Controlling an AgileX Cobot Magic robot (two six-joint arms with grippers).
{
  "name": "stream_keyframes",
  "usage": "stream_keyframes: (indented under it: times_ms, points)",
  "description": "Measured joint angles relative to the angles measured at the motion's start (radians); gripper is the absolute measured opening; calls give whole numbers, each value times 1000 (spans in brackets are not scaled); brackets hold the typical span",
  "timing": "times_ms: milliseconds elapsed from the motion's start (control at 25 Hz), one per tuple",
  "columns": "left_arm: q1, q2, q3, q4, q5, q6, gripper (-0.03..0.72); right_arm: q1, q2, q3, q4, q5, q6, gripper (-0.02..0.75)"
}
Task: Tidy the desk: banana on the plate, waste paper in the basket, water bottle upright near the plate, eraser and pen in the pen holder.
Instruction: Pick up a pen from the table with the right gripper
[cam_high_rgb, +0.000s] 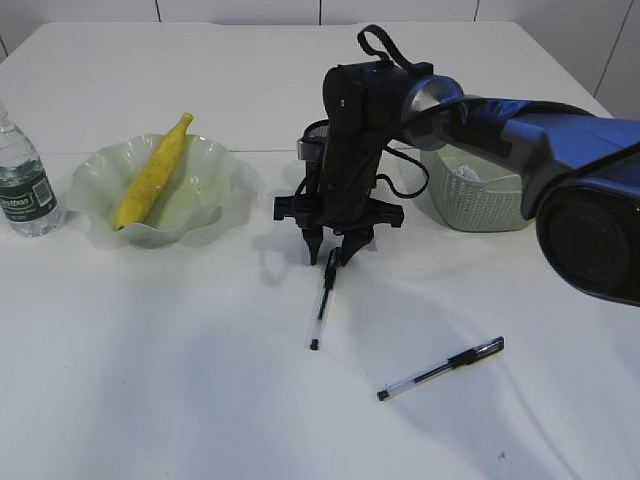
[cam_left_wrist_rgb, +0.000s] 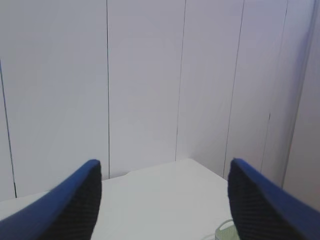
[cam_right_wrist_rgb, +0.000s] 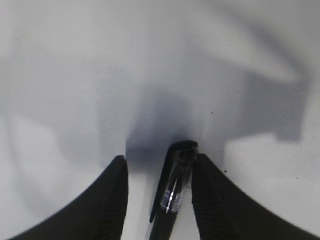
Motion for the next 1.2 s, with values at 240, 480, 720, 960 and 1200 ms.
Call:
stream_keyframes:
  times_ms: [240,480,720,960,1200]
  points:
    - [0,0,0,0,0,0,552,0,0,0,26,-2,-2,316]
    - [0,0,0,0,-2,0,552,0,0,0,64,-2,-1,316]
    - [0,0,0,0,-3,0,552,5,0,0,85,-2,-1,316]
    - [0,0,0,0,-4,0,551,39,0,0,83,-2,-1,316]
    - [0,0,0,0,-4,0,552,40,0,0,62,-2,-31,316]
